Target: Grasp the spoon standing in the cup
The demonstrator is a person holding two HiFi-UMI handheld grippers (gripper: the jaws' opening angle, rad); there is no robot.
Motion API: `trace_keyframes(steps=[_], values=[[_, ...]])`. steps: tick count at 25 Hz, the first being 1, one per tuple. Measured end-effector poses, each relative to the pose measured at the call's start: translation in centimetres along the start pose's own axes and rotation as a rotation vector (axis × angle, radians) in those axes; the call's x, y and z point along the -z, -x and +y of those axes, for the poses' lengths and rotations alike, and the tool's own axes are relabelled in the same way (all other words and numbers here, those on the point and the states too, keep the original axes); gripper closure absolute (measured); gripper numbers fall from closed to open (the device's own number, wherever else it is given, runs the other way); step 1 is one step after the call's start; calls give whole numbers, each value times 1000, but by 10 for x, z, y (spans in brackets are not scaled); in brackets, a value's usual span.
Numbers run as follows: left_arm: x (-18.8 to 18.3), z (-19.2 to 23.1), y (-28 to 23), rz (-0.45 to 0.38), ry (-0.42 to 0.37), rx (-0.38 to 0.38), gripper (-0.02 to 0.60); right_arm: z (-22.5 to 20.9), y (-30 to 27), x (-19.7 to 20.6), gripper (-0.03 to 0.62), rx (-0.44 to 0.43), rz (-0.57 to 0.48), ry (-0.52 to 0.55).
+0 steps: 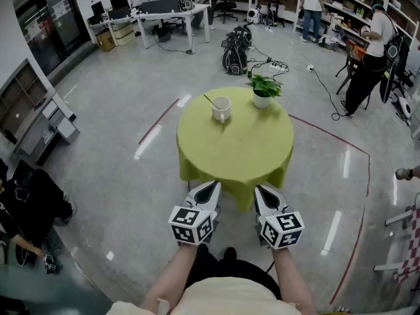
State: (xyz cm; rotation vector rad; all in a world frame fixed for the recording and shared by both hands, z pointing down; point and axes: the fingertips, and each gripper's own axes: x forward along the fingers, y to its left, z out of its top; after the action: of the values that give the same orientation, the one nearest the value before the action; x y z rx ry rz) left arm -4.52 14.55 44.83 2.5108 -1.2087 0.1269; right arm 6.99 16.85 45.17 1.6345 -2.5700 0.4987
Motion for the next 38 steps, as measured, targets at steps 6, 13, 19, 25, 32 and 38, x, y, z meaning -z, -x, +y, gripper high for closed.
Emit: trace_keyframes(steps=[6, 13, 19, 25, 32, 38], values=[[0, 2, -7, -7, 1, -19, 581, -5, -7, 1, 594, -8, 6, 9], [1, 14, -5, -11, 21, -57, 581, -3, -10, 2, 592, -27, 17, 0], [0, 29, -7, -1, 26, -99, 580, -3, -20, 0, 592, -38, 18, -7], [-7, 49, -20, 1, 34, -108, 571, -10, -39, -1, 592, -25, 27, -23], [-13, 84, -61, 18, 59, -104, 561, -34, -79, -5, 592, -13, 47, -34], [-23, 117, -100, 49, 77, -104, 532, -53, -128, -13, 592, -5, 69, -51]])
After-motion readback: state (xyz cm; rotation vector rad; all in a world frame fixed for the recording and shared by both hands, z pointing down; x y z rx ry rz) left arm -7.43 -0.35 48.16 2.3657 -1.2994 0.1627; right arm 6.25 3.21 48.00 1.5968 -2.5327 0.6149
